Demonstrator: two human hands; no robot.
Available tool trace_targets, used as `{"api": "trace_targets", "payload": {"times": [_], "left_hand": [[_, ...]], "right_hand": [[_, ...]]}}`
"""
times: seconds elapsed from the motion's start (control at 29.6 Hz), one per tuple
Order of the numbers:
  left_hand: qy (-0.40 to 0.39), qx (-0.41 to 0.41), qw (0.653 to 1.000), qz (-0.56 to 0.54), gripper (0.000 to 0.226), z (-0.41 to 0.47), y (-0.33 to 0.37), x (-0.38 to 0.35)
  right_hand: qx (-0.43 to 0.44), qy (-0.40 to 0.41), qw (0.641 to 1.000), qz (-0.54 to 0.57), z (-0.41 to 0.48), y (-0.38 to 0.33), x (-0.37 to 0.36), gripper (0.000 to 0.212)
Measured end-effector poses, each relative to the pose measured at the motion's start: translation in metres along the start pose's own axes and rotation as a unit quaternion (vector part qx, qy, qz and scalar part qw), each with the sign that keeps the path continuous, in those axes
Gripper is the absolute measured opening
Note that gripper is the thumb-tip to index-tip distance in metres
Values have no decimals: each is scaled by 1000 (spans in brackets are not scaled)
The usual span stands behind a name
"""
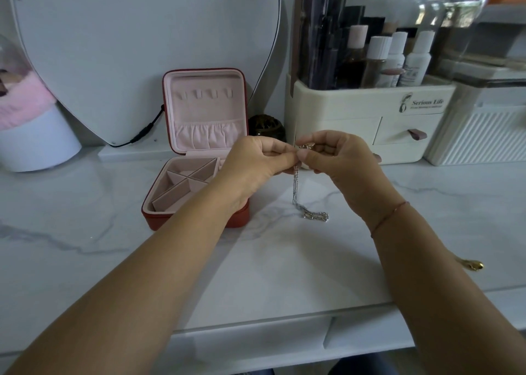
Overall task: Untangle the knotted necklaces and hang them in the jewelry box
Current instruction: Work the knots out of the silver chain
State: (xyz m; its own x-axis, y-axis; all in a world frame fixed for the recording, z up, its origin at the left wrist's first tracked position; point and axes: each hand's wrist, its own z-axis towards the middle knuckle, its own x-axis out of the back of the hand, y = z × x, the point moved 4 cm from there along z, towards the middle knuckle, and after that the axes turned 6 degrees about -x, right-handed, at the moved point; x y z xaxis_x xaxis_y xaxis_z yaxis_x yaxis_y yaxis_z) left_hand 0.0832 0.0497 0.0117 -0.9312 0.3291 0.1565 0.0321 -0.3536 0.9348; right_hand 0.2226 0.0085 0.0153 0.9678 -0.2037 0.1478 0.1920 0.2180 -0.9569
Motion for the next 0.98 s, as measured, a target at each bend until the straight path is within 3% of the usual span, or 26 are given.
{"api": "trace_targets", "payload": {"times": [0.17,0.3,0.54,0.71,0.98], "left_hand": [[-33,40,998,-36,23,2,-4,-7],[-37,75,991,-109,16,3,-5,-8],[-22,91,993,-68,15,3,-5,-4],[-53,120,979,-156,11,1,-4,-8],[-75,107,976,-175,18,0,-3,-11]], "right_hand": [[-22,-19,999,25,0,2,-2,8],[-37,-22,995,95,0,2,-1,7],[-39,-18,988,148,-2,-2,-4,9],[-51,-37,977,205,-3,-3,-4,9],[-71,-65,975,203,-2,1,-4,9]]}}
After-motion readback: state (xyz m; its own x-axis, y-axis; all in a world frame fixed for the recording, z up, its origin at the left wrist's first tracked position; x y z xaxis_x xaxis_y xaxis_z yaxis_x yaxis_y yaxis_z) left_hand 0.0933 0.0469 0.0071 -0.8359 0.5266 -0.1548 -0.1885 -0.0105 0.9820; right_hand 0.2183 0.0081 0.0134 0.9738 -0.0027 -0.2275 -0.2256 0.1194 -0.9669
